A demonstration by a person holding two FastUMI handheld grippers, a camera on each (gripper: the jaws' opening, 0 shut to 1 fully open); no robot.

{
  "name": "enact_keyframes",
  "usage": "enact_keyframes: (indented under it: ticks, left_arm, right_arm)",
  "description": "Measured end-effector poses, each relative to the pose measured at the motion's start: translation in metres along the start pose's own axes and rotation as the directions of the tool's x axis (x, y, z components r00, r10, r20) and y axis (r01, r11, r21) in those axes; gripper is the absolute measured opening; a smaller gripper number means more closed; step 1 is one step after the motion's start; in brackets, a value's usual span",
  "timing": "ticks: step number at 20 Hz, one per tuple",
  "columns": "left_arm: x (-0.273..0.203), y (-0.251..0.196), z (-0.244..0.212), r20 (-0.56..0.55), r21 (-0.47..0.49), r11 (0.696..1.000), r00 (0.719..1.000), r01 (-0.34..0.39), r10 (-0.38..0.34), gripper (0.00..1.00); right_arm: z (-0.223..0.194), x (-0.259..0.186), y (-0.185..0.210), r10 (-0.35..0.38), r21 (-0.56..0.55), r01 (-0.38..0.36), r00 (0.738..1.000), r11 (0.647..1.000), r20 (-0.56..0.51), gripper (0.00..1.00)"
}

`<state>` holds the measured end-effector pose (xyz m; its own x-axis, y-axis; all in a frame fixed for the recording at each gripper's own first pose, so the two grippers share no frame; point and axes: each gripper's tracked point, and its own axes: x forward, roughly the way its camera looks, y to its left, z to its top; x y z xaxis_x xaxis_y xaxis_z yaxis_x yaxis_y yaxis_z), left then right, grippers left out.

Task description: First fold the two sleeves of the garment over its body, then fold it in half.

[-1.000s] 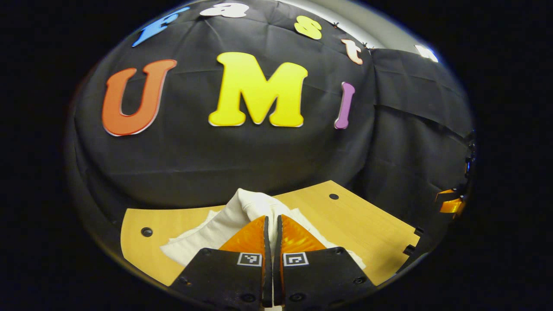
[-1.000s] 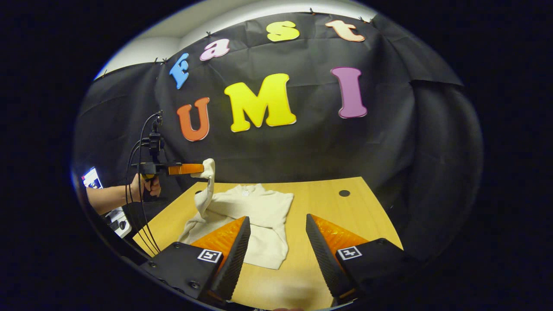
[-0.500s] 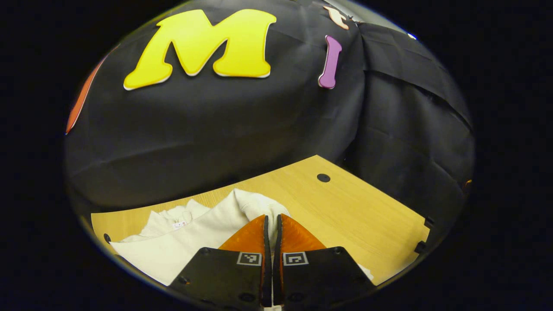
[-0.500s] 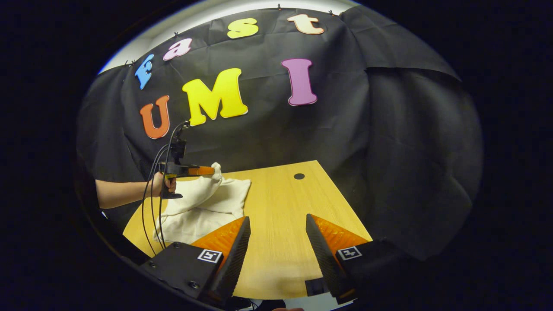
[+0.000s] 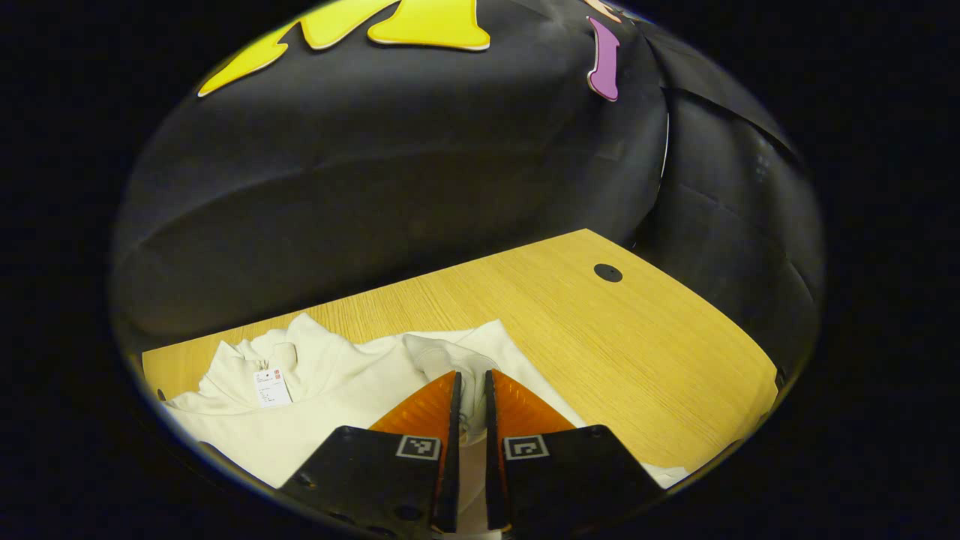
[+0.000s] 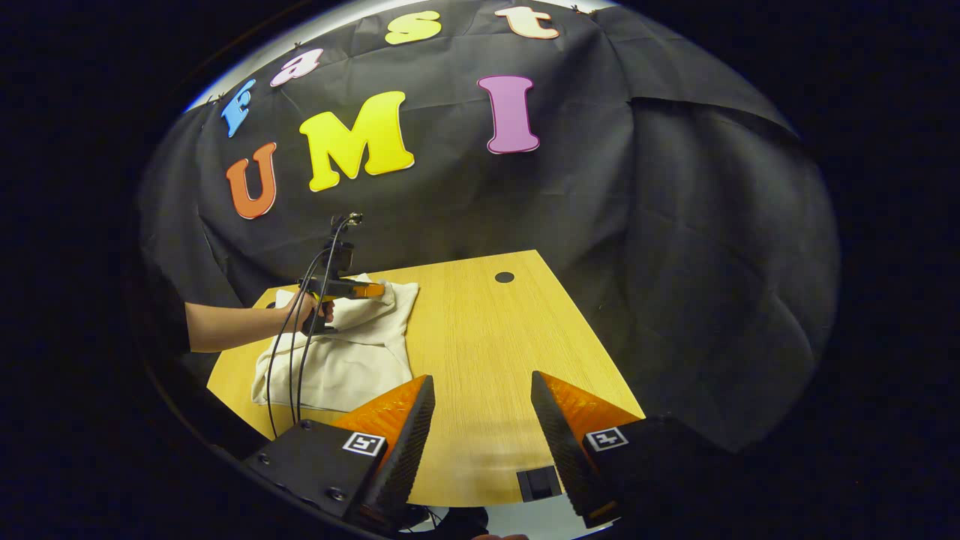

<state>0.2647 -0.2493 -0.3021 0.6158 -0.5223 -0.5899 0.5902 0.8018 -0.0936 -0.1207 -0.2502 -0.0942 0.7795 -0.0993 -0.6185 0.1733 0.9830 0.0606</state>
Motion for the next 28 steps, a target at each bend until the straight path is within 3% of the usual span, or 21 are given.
enact_keyframes:
  ticks: [1,4,9,10,11,12,16,21,28]
  left_arm:
    - [-0.003,-0.001,0.005,0.015,-0.008,1.0,1.0,0.008,-0.008,0.19]
    - [-0.012,0.008,0.012,0.044,-0.022,0.999,0.999,-0.027,0.028,0.97]
    - [-0.072,0.032,0.032,0.137,-0.088,0.991,0.984,-0.105,0.116,0.96]
    - [-0.09,0.039,0.037,0.156,-0.106,0.987,0.979,-0.119,0.135,0.96]
    - [-0.109,0.046,0.038,0.174,-0.115,0.984,0.972,-0.137,0.156,0.96]
    - [-0.127,0.053,0.04,0.192,-0.117,0.981,0.965,-0.158,0.178,0.96]
    - [-0.206,0.072,0.032,0.232,-0.167,0.957,0.933,-0.239,0.274,0.96]
    - [-0.308,0.088,-0.008,0.205,-0.173,0.911,0.891,-0.373,0.404,0.96]
    - [-0.369,0.088,-0.104,0.055,-0.184,0.894,0.904,-0.409,0.425,0.96]
  right_arm:
    - [0.0,0.0,0.002,0.003,-0.002,-0.003,1.0,1.0,-0.002,0.81]
    - [0.005,0.001,0.012,0.021,-0.015,-0.021,1.0,1.0,0.004,0.81]
    - [0.021,0.002,0.042,0.084,-0.062,-0.082,0.996,0.995,0.04,0.81]
    - [0.023,0.002,0.051,0.103,-0.072,-0.099,0.994,0.992,0.048,0.77]
    - [0.025,0.002,0.057,0.119,-0.081,-0.114,0.991,0.99,0.054,0.81]
    - [0.026,0.003,0.065,0.127,-0.097,-0.12,0.99,0.988,0.06,0.77]
    - [0.032,0.013,0.101,0.175,-0.111,-0.165,0.982,0.98,0.078,0.84]
    - [0.028,0.047,0.14,0.194,-0.118,-0.187,0.98,0.975,0.053,0.89]
    - [-0.005,0.082,0.173,0.219,-0.192,-0.226,0.974,0.955,-0.06,0.92]
